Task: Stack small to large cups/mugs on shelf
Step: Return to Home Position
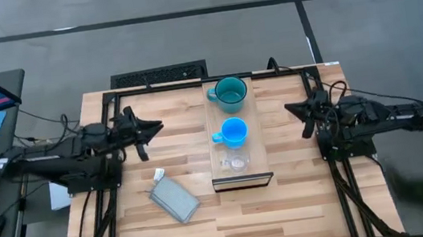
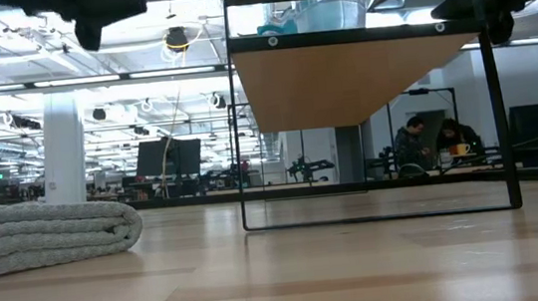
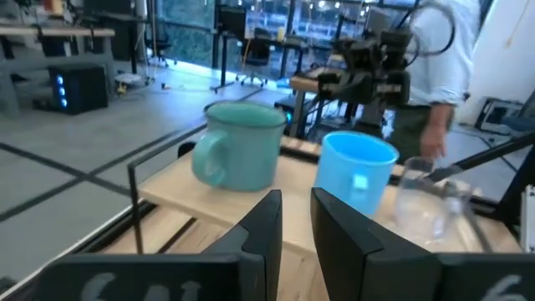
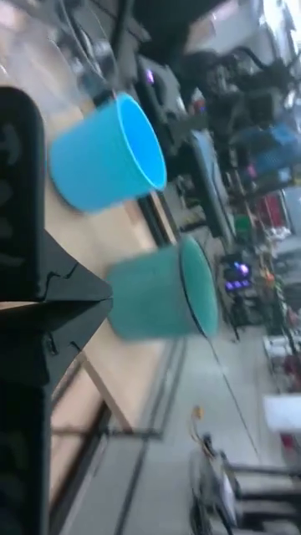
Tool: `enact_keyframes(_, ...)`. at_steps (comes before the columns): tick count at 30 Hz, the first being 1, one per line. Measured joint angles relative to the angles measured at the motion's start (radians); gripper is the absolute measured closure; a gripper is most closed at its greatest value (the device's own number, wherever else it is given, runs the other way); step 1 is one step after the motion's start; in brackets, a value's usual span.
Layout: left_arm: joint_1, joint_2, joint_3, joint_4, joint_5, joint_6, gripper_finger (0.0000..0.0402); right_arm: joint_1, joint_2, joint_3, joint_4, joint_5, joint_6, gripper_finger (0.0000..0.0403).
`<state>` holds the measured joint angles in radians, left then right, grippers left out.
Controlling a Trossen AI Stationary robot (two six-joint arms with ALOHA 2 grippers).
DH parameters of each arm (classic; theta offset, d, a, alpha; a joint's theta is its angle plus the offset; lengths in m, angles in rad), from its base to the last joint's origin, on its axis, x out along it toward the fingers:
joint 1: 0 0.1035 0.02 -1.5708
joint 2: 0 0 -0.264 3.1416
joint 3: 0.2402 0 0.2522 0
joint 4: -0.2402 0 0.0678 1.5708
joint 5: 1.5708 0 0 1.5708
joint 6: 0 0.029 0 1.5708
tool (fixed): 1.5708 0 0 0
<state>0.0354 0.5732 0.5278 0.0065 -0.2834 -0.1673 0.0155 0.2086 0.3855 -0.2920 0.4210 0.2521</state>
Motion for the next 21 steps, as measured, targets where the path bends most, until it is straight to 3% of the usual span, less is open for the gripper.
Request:
enact_keyframes(5,0.154,0.023,-0.008,-0.021,0.150,0.010,0.0345,-0.107,-0.046,0.000,-0.004,-0.044,-0.044,0.0387)
enact_keyframes(10,0.251,0.061,-0.008,-0.022,0.233,0.036,0.0345,-0.186,-0.066,0.000,-0.042,-0.119,-0.051,0.0384)
enact_keyframes(16,0.277,0.072,-0.018,-0.049,0.244,0.044,0.0345,-0.223,-0.068,-0.020,-0.061,-0.135,-0.051,0.0383)
enact_keyframes(21,0.277,-0.013,-0.129,0.049,0.229,0.020,0.0345,-0.221,-0.091,-0.105,0.003,-0.135,-0.016,0.0383)
